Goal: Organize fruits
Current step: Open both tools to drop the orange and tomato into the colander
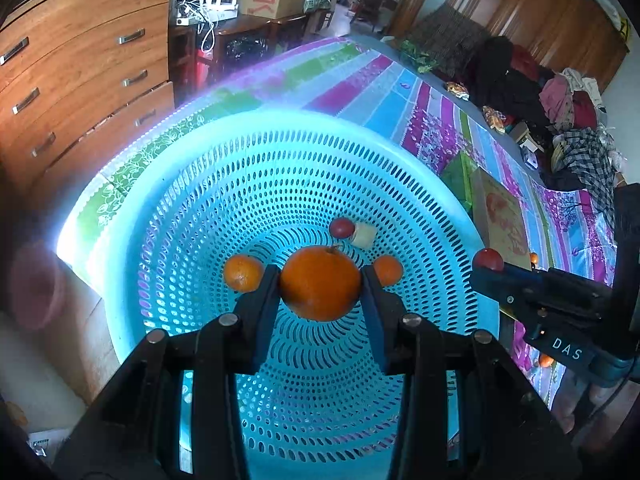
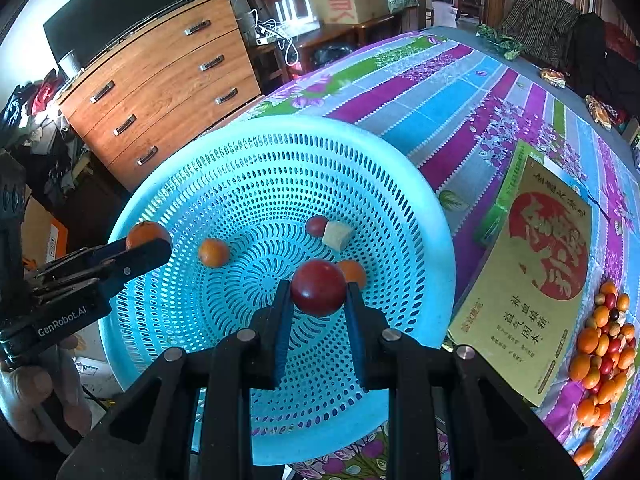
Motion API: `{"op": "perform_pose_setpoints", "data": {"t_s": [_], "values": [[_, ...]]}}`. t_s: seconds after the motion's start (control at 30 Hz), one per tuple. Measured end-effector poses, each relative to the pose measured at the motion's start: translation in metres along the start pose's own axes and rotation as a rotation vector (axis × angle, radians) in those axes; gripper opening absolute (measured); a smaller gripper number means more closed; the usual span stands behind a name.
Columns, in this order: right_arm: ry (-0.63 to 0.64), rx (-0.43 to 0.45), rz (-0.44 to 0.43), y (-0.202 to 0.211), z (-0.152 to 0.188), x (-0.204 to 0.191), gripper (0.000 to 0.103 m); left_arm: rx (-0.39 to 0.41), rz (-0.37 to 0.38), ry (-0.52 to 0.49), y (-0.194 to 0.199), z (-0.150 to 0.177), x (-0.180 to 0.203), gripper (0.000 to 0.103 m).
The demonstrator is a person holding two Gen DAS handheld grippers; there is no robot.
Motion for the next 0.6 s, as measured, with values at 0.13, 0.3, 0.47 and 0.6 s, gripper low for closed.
{"op": "perform_pose_setpoints", "data": {"t_s": [0.13, 0.3, 0.47, 0.6], "values": [[-0.002, -0.002, 0.002, -0.0001, 0.0014, -0.0009, 0.029, -0.002, 0.005, 0.0, -0.0012, 0.0015, -0.0001, 0.04], [0.003, -0.006, -0.005, -0.0025, 0.0013, -0.0029, 0.03, -0.007, 0.003, 0.006, -0.0028, 0.0011, -0.0026, 0.041], [0.004, -0.015, -0.015, -0.0081, 0.0015, -0.0035, 0.033, -0.006, -0.002, 0.016, -0.0036, 0.0027, -0.0068, 0.057], [0.002, -0.004, -0.02, -0.0085, 0.0011, -0.0041, 0.048, -0.006, -0.007, 0.021, -0.0046, 0.0028, -0.0082, 0.064]]}}
Point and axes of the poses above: each gripper's, at about its wrist camera, not at the fingertips, and y roughly against the way its jaws point, x to its right, z to its underside, the point moved 2 cm from there along -y, roughly the way its jaws point, and after that the axes turned 11 degrees about -x, right-handed, at the moved point
